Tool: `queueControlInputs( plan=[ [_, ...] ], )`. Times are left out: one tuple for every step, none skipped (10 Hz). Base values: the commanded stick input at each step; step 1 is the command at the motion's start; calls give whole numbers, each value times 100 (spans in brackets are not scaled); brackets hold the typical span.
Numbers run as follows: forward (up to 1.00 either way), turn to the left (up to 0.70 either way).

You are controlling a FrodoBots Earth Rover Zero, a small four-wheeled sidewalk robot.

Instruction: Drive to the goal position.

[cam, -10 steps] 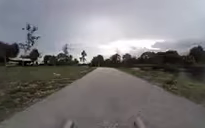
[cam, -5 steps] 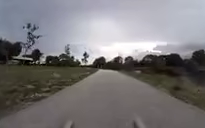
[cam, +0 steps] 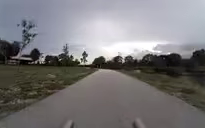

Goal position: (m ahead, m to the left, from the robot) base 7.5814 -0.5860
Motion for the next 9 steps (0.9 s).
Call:
queueControlInputs(
  plan=[
    [100, 0],
    [100, 0],
    [100, 0],
    [100, 0],
    [100, 0],
    [100, 0],
    [100, 0],
    [100, 0],
    [100, 0]
  ],
)
